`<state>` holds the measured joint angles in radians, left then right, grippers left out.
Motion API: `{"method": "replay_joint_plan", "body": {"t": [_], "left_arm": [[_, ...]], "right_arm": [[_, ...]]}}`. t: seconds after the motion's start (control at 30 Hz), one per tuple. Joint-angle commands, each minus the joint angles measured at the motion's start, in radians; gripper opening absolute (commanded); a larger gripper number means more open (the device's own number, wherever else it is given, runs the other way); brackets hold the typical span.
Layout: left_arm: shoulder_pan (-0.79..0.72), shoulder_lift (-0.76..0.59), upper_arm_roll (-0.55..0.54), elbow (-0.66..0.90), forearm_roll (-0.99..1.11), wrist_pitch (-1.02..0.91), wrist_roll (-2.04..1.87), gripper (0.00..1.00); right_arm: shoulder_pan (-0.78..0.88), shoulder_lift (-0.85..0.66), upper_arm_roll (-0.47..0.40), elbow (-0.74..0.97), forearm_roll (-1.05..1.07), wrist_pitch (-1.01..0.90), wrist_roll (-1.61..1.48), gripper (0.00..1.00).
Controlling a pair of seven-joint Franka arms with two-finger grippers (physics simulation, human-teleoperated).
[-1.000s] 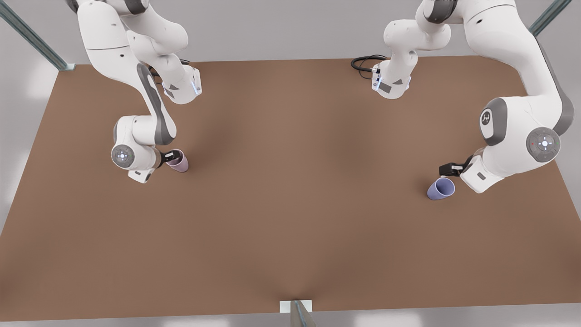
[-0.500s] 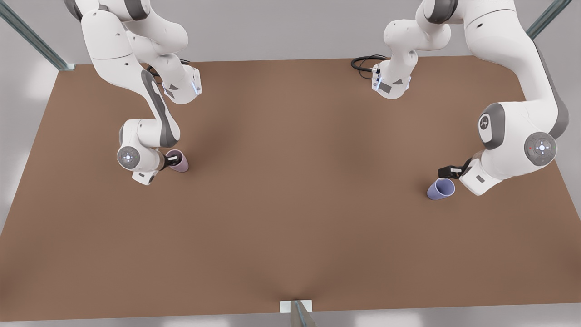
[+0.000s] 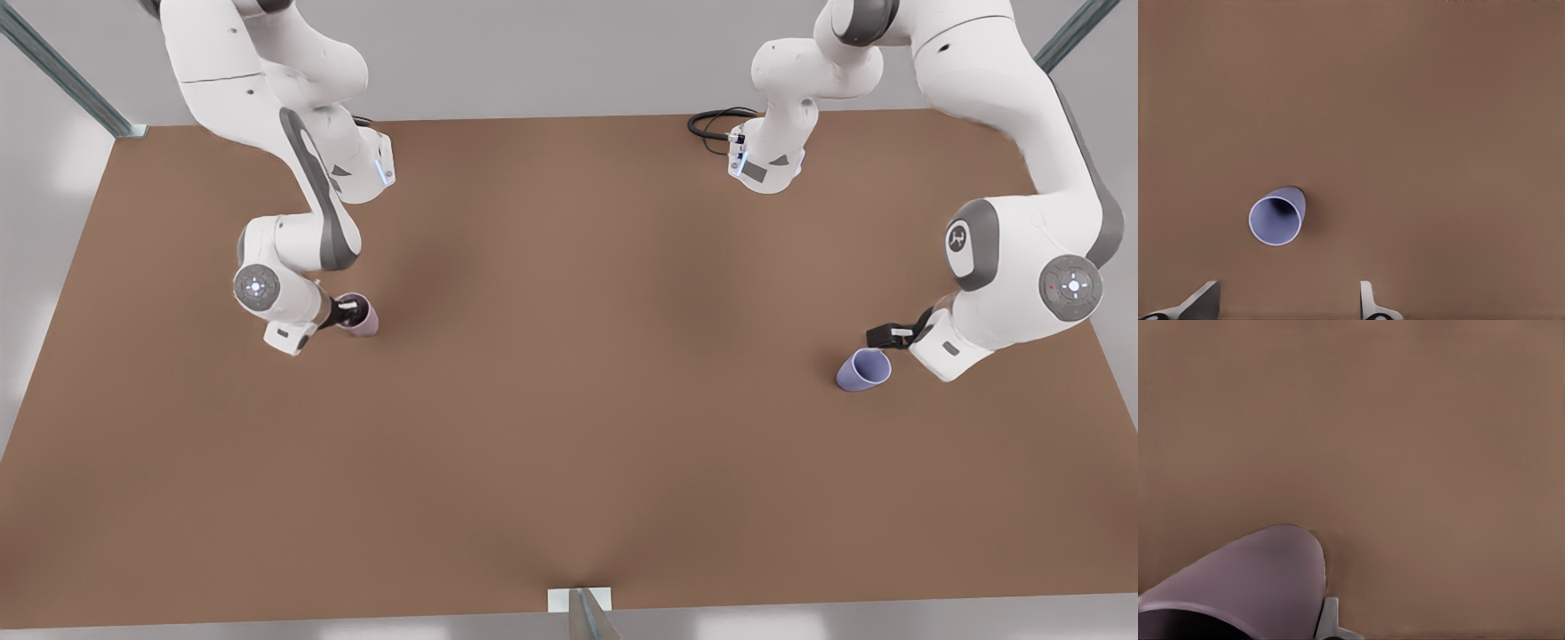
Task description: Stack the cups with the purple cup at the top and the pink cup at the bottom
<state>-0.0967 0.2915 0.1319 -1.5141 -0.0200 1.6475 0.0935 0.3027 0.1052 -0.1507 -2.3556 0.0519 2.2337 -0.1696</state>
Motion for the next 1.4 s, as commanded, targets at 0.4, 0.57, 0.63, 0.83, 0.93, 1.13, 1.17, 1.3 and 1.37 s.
{"method": "replay_joint_plan", "body": {"t": [0.4, 0.57, 0.63, 0.83, 0.93, 1.13, 1.17, 1.3, 1.37], "left_arm": [[0.140, 0.141, 0.089, -0.155, -0.098, 0.299, 0.292, 1.00], [0.140, 0.150, 0.086, -0.318, -0.100, 0.546, 0.292, 1.00], [0.138, 0.146, 0.086, -0.345, -0.100, 0.540, 0.292, 1.00], [0.137, 0.181, 0.084, -0.394, -0.101, 0.551, 0.293, 1.00], [0.137, 0.213, 0.084, -0.393, -0.146, 0.552, 0.293, 0.63], [0.137, 0.233, 0.084, -0.393, -0.155, 0.548, 0.293, 0.21], [0.137, 0.238, 0.083, -0.391, -0.155, 0.548, 0.293, 0.21], [0.137, 0.236, 0.080, -0.382, -0.153, 0.538, 0.296, 0.21], [0.135, 0.227, 0.075, -0.365, -0.150, 0.520, 0.285, 0.21]], "right_arm": [[0.489, 0.544, 0.148, 0.903, 0.183, -0.149, 0.946, 0.21], [0.543, 0.769, 0.143, 1.171, 0.175, -0.120, 1.075, 0.21], [0.549, 0.815, 0.138, 1.227, 0.174, -0.120, 1.099, 0.21], [0.556, 0.861, 0.131, 1.273, 0.175, -0.094, 1.151, 0.40], [0.556, 0.870, 0.131, 1.266, 0.177, -0.083, 1.151, 0.48], [0.556, 0.861, 0.131, 1.260, 0.180, -0.089, 1.150, 0.51], [0.556, 0.857, 0.131, 1.260, 0.181, -0.097, 1.150, 0.51], [0.556, 0.800, 0.132, 1.222, 0.187, -0.101, 1.148, 0.51], [0.558, 0.760, 0.131, 1.220, 0.209, -0.161, 1.147, 0.51]]}}
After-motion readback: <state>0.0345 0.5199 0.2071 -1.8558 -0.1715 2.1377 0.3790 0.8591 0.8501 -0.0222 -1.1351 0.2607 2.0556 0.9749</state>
